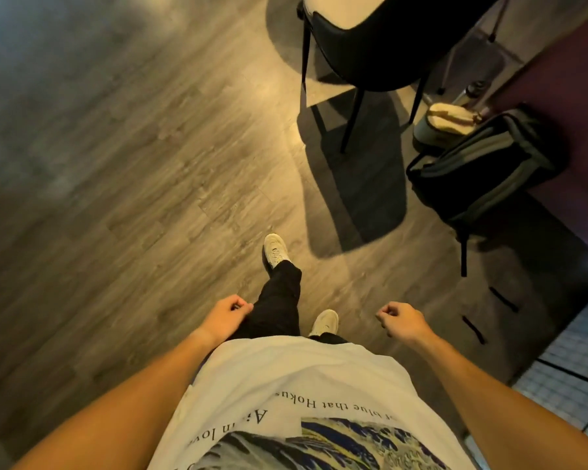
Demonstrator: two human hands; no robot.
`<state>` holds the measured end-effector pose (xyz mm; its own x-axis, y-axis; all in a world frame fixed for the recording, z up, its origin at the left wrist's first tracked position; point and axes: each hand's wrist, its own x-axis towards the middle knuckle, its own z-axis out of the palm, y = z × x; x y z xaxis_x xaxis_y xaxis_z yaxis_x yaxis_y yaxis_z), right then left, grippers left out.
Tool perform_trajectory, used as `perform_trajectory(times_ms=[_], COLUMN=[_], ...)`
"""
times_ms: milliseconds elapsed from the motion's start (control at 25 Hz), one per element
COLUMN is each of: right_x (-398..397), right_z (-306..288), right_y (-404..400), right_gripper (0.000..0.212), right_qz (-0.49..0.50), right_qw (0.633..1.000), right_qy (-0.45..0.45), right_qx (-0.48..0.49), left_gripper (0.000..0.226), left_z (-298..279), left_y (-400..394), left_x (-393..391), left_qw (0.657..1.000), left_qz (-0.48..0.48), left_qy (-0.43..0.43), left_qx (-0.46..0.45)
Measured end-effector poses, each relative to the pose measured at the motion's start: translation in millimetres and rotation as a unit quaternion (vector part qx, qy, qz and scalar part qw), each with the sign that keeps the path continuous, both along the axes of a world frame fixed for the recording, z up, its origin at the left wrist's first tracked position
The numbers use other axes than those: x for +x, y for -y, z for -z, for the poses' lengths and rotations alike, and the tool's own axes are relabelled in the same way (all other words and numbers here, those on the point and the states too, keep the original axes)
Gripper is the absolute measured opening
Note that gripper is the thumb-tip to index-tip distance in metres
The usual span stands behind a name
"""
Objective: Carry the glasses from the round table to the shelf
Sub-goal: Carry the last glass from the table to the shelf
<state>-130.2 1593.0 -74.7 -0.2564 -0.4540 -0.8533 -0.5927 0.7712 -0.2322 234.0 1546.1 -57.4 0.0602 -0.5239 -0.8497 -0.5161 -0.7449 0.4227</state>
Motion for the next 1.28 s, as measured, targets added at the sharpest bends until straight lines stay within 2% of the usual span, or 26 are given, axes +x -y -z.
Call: perform_trajectory(times_ms=[160,280,400,600,680,760,840,920,1040,1200,1280], right_x=[23.2,48.9,62.0,64.4,56.0,47.0,39.6,38.7,48.8,73.9,94.1], right_z=[1.7,-14.8,-30.7,-18.0,-13.6,-17.1,-20.9,-25.3,-23.9,-9.6,-5.1], right_y=[105.9,194.7,280.9,404.6,468.8,529.2,593.8,653.4,731.0,819.7,865.4], right_gripper=[0.018,0.015,0.013,0.012,0.012,0.012,0.014,0.015,0.015,0.017,0.020], right_qz=[0.008,-0.011,0.002,-0.031,-0.026,-0.047,-0.080,-0.095,-0.115,-0.146,-0.131], right_qw=[1.000,0.999,0.996,0.998,0.997,0.996,0.993,0.992,0.990,0.988,0.991], right_qy=[0.005,0.000,0.003,0.040,0.050,0.051,0.052,0.051,0.050,0.038,0.028], right_qx=[-0.008,-0.035,-0.085,-0.031,-0.047,-0.061,-0.069,-0.070,-0.062,-0.038,-0.027], left_gripper=[0.018,0.019,0.021,0.021,0.020,0.018,0.019,0.022,0.017,0.016,0.017], left_z=[0.7,-10.7,-7.3,1.3,3.0,-2.1,-7.4,-16.0,-28.1,-15.3,-8.9], left_y=[118.0,208.5,282.8,388.7,435.5,483.2,546.2,612.1,693.1,767.9,810.0], left_x=[5.5,29.1,50.3,35.3,20.4,6.0,-6.8,-14.1,-21.4,-2.0,19.5], left_qw=[0.998,1.000,0.998,0.996,0.995,0.995,0.996,0.998,0.996,0.999,0.999], left_qz=[-0.046,0.024,0.033,0.047,0.053,0.072,0.077,0.037,-0.019,0.013,0.036], left_qy=[-0.030,-0.001,0.032,0.033,0.030,0.038,0.043,0.023,-0.026,-0.030,-0.023], left_qx=[-0.002,0.005,0.032,0.064,0.074,0.058,0.001,-0.054,-0.078,-0.029,-0.006])
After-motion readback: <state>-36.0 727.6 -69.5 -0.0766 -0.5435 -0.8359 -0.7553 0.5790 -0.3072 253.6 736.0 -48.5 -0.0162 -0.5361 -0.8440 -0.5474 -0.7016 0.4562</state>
